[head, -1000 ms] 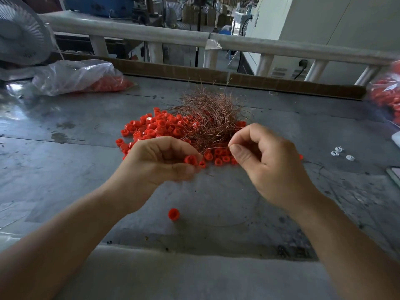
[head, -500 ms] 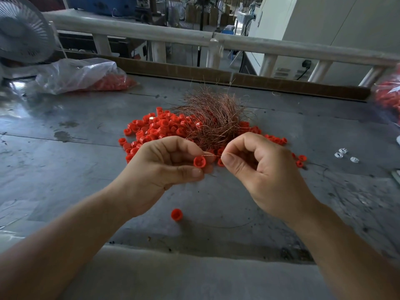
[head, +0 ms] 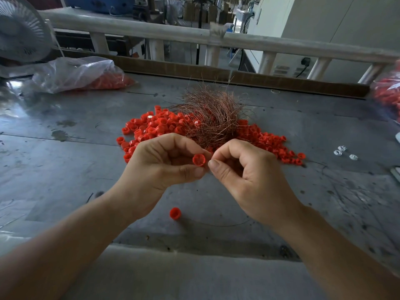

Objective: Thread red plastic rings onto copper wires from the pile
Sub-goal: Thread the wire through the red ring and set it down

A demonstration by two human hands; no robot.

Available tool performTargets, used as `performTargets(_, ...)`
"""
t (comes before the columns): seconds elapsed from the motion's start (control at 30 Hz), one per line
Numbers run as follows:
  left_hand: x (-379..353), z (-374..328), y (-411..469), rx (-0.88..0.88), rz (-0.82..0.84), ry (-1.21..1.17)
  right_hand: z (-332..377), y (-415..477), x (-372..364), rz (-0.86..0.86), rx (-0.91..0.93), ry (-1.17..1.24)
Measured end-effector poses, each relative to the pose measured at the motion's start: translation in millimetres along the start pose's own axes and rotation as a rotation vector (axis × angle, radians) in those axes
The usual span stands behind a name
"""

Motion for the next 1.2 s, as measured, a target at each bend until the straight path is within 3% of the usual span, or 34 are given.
performTargets(0.13,0.1,-0.9,-0.8,-0.026,0.002,-0.018,-0.1,0.0,0.2,-0.012,-0.003,-0.026)
performTargets(0.33,-2.4,-0.4,-0.6,0.073,0.065,-0.12,-4.5,3.0,6.8,-0.024,-0.037,-0.023)
performTargets(1.2,-2.9,-0.4,-0.5,0.115,0.004,-0.134,-2.0,2.8,11.0,-0.009,-0.07,0.058)
Point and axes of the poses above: each hand's wrist, its own y-axis towards the middle knuckle, its own x-axis out of the back of the hand, z = x × y, the point moved 4 cm from there along y, towards the middle knuckle, and after that the axes turned 15 degrees about -z, right-handed, at the moved point
